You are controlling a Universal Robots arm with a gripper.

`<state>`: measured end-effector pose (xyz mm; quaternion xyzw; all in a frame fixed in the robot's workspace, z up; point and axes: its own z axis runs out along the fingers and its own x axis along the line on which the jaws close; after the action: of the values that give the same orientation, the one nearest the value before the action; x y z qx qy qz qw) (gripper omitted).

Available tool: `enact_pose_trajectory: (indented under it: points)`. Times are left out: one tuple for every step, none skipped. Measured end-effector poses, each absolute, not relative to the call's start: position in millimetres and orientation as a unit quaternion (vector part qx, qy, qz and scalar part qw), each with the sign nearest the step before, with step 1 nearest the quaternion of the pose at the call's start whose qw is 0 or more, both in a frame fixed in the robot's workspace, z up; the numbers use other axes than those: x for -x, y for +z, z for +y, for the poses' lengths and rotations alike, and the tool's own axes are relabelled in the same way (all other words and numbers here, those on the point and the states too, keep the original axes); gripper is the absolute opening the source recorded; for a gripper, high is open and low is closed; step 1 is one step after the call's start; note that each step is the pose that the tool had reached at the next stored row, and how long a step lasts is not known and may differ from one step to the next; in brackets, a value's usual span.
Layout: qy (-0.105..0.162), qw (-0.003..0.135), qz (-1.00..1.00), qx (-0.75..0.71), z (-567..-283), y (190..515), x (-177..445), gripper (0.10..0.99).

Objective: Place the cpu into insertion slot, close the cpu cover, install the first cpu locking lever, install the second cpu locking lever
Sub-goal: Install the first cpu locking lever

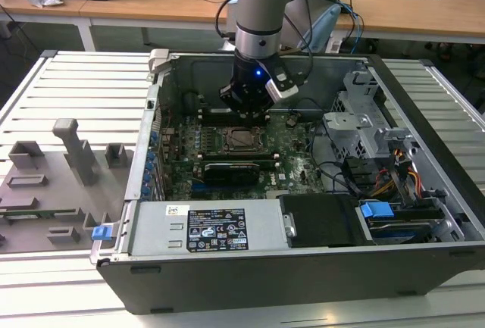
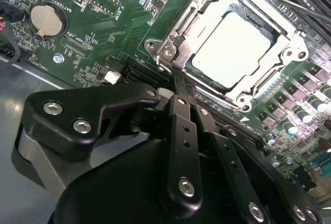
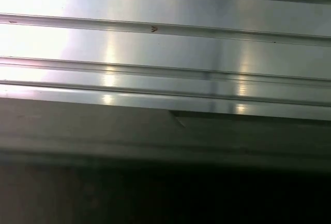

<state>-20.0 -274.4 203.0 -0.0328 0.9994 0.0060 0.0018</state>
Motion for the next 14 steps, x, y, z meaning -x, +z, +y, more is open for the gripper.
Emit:
enact_pose_trajectory:
  points:
    - [0.005,0.002,0.999,0.033,-274,203,20,0.106]
    - [0.004,0.002,0.999,0.033,-274,203,20,0.106]
    - [0.003,0.002,0.999,0.033,-274,202,20,0.106]
    - [0.002,0.002,0.999,0.033,-274,202,20,0.106]
    - [0.002,0.002,0.999,0.033,-274,202,20,0.106]
    - [0.002,0.001,0.999,0.033,-274,201,20,0.106]
    - [0.002,0.002,0.999,0.033,-274,201,20,0.106]
    - [0.002,0.002,0.999,0.033,-274,201,20,0.106]
    - [0.002,0.002,0.999,0.033,-273,201,20,0.106]
    - [0.003,0.002,0.999,0.033,-273,202,20,0.106]
    - [0.003,0.002,0.999,0.033,-273,203,20,0.106]
    - [0.003,0.002,0.999,0.033,-273,206,20,0.106]
    - [0.003,0.002,0.999,0.033,-273,209,20,0.106]
    - [0.002,0.002,0.999,0.033,-273,212,20,0.106]
